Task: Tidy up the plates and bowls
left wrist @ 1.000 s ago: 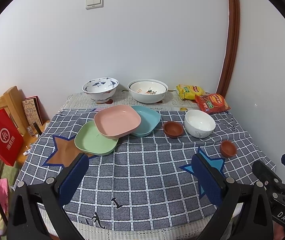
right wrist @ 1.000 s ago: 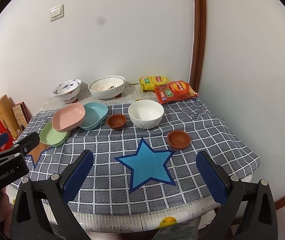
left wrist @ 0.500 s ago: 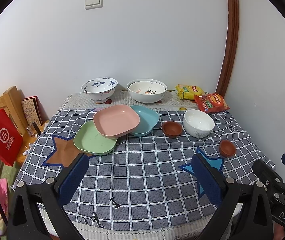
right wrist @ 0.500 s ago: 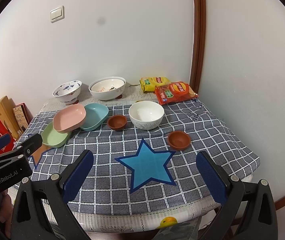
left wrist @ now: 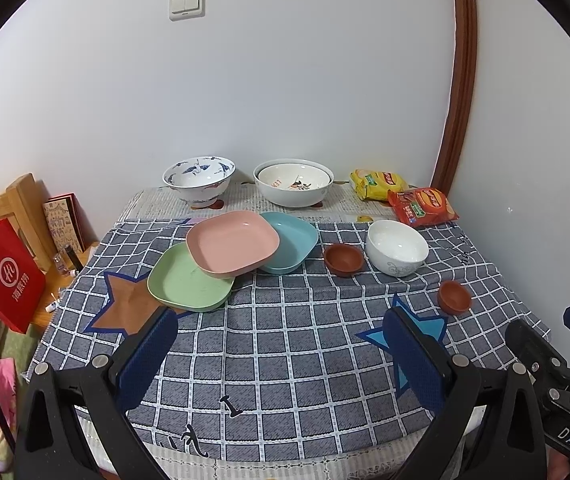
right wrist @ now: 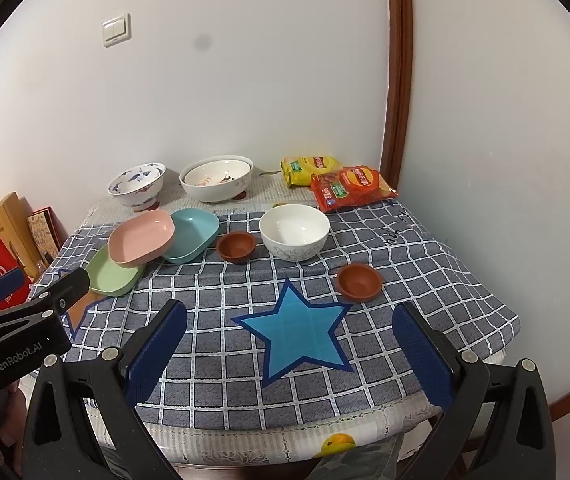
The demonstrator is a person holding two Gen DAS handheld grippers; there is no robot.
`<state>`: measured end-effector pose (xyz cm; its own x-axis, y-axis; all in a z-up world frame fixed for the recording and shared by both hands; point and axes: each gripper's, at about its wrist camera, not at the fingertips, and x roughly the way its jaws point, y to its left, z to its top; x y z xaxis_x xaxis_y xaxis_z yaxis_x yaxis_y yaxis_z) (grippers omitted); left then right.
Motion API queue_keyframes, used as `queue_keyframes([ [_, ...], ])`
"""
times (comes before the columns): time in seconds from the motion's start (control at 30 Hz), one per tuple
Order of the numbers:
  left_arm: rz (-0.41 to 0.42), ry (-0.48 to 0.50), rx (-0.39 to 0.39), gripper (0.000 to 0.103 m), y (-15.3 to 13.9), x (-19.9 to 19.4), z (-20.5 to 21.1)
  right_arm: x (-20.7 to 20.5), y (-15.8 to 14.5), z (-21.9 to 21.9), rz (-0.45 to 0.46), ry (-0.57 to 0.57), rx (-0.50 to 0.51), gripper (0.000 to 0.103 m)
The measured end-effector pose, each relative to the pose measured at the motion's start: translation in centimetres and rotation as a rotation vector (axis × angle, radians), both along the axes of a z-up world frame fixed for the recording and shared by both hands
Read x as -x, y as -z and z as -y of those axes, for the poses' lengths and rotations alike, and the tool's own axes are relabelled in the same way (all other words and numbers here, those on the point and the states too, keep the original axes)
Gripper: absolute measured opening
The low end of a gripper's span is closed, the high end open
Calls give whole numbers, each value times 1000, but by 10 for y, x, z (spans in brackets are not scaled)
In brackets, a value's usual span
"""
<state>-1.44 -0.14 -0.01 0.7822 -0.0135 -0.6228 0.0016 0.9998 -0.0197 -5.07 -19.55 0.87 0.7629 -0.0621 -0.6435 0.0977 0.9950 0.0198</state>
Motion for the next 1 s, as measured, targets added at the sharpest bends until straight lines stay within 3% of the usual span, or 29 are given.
queue_keyframes([
  [1.0, -1, 1, -3, 103, 1, -6, 2, -4, 0, -2, 2, -14, -2, 101],
])
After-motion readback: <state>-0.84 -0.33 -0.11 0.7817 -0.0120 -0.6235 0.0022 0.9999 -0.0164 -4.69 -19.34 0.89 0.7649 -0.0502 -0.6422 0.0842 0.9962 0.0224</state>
